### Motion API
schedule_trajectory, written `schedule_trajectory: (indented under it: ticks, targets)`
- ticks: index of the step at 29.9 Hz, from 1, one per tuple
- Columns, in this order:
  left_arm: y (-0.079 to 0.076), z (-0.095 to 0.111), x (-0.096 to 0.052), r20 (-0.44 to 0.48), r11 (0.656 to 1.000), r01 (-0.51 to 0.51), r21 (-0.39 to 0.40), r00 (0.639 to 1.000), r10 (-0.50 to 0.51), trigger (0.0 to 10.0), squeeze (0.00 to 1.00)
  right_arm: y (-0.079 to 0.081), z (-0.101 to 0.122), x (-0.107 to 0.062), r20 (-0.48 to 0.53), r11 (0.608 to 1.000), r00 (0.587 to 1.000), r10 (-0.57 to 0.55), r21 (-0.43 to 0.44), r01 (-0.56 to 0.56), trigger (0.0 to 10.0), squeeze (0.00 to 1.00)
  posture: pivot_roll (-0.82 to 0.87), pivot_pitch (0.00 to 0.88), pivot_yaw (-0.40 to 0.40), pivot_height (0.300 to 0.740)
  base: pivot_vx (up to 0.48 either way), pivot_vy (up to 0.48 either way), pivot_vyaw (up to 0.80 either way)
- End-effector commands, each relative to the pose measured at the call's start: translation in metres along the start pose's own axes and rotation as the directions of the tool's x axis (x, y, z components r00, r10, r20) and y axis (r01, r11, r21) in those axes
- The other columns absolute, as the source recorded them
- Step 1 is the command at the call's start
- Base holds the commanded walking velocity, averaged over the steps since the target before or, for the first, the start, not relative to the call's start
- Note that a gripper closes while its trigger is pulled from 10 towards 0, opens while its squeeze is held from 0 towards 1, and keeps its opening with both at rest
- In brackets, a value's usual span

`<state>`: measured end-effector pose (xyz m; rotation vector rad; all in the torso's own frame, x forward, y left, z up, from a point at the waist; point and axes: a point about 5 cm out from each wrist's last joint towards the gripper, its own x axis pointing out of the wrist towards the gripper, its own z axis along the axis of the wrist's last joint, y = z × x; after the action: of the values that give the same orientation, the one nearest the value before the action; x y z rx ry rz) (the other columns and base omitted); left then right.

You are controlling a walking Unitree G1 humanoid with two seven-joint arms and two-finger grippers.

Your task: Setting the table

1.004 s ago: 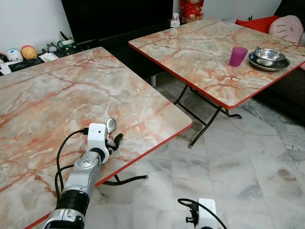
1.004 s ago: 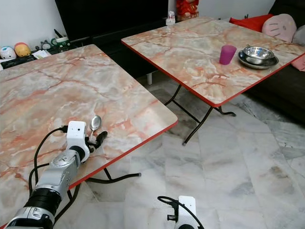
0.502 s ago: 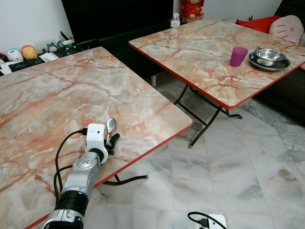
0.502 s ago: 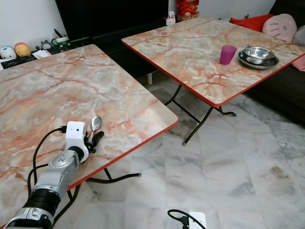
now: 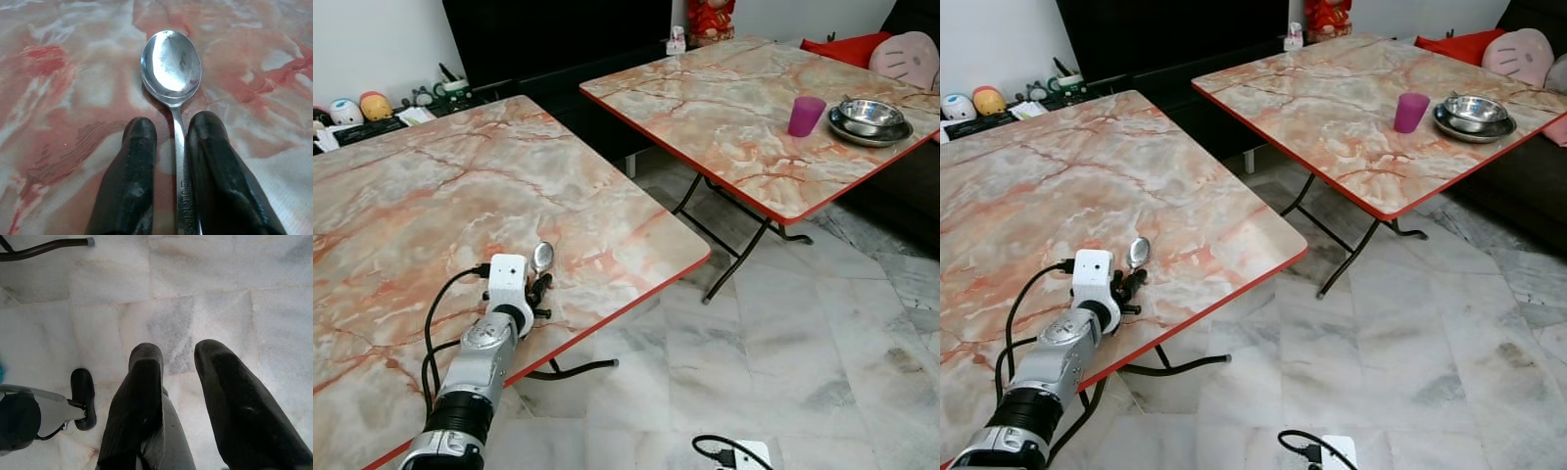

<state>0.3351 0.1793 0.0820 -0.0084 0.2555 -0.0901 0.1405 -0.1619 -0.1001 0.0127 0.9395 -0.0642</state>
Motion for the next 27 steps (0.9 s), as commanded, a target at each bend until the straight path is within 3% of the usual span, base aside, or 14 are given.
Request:
schedule_trajectory:
  ticks: [1,17,21,22,23,25,27]
  targets:
    - [0.002,-0.006,-0.003,-0.022,1.000,0.004,0.008,1.000,-0.004,0.0,0.00,0.000,-0.005,-0.002,-0.006,1.000,1.000,-0.002,0.002,0.002,10.0,0.00,0.12,0.007,0.009,0.740,0.000,0.000,0.00]
    - [-0.002,-0.007,-0.006,0.004,0.999,0.016,0.039,1.000,-0.016,0.0,0.00,-0.009,-0.036,-0.017,-0.005,1.000,1.000,-0.007,0.000,0.007,10.0,0.00,0.11,0.000,0.004,0.740,0.000,0.000,0.00]
    - [-0.005,0.000,-0.008,0.072,1.000,0.021,0.011,0.997,-0.022,0.0,0.00,-0.008,-0.037,-0.017,-0.001,1.000,1.000,-0.006,-0.001,0.006,10.0,0.00,0.11,0.000,0.004,0.740,0.000,0.000,0.00]
    - [-0.005,0.005,-0.010,0.123,1.000,0.018,0.006,0.992,-0.019,3.7,0.00,-0.008,-0.037,-0.017,0.000,1.000,1.000,-0.006,0.000,0.006,10.0,0.00,0.11,0.000,0.004,0.740,0.000,0.000,0.00]
    - [-0.005,0.012,-0.013,0.183,1.000,0.015,0.004,0.983,-0.015,10.0,0.00,-0.008,-0.037,-0.018,0.001,1.000,1.000,-0.006,0.000,0.006,10.0,0.00,0.11,0.000,0.006,0.740,0.000,0.000,0.00]
    - [-0.004,0.017,-0.016,0.235,1.000,0.011,0.005,0.972,-0.012,10.0,0.00,-0.008,-0.037,-0.018,0.001,1.000,1.000,-0.006,0.000,0.006,10.0,0.00,0.11,0.000,0.006,0.740,0.000,0.000,0.00]
    - [-0.003,0.029,-0.027,0.340,0.998,0.017,0.055,0.940,-0.035,10.0,0.00,-0.008,-0.038,-0.018,0.003,1.000,1.000,-0.009,0.004,0.009,10.0,0.00,0.11,0.000,0.003,0.740,0.000,0.000,0.00]
